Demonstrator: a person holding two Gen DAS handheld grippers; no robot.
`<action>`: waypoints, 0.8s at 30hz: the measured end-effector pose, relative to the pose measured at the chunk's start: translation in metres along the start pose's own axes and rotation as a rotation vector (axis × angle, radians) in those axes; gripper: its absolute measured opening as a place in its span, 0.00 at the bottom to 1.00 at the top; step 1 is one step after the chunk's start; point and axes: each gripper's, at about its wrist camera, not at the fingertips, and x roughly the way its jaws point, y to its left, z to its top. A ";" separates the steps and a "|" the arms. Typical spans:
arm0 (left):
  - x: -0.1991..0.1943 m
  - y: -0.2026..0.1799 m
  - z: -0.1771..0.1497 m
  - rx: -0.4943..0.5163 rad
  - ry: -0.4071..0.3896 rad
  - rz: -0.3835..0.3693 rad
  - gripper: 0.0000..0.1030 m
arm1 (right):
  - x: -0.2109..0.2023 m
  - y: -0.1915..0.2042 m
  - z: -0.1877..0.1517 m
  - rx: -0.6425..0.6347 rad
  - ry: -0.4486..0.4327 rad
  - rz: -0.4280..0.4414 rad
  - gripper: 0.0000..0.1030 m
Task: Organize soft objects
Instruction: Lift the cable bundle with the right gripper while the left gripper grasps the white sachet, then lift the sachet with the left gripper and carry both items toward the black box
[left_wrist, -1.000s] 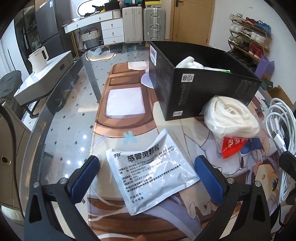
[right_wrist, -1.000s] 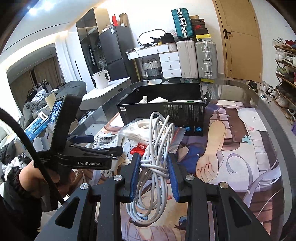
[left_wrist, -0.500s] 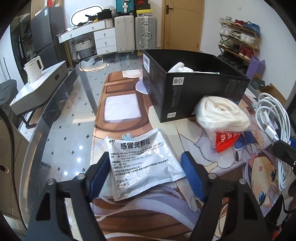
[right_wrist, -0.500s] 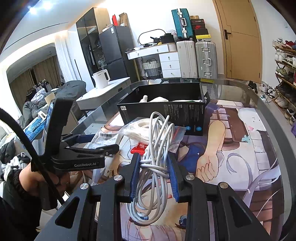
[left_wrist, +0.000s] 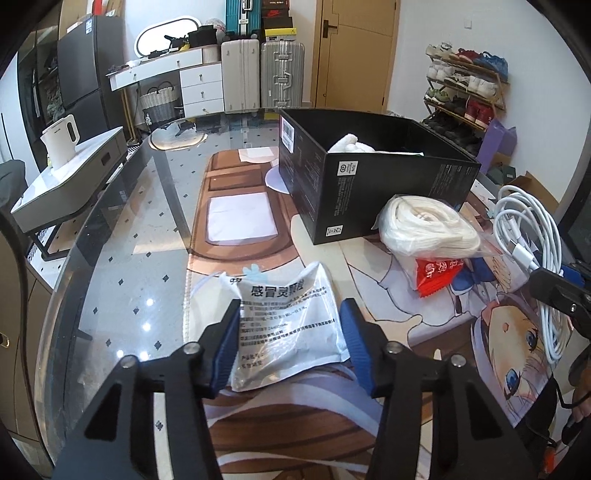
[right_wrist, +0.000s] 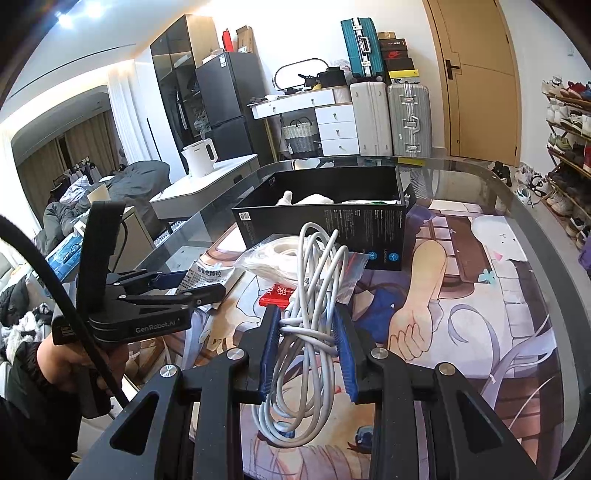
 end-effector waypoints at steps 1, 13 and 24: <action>0.000 0.000 0.000 0.000 -0.002 -0.002 0.46 | 0.000 0.000 0.000 0.000 0.001 0.000 0.28; -0.003 0.006 -0.002 -0.018 -0.009 -0.024 0.11 | -0.006 -0.001 0.002 -0.006 -0.001 -0.008 0.28; -0.011 0.007 -0.003 -0.019 0.011 -0.052 0.27 | -0.007 -0.002 0.002 -0.007 0.000 -0.005 0.28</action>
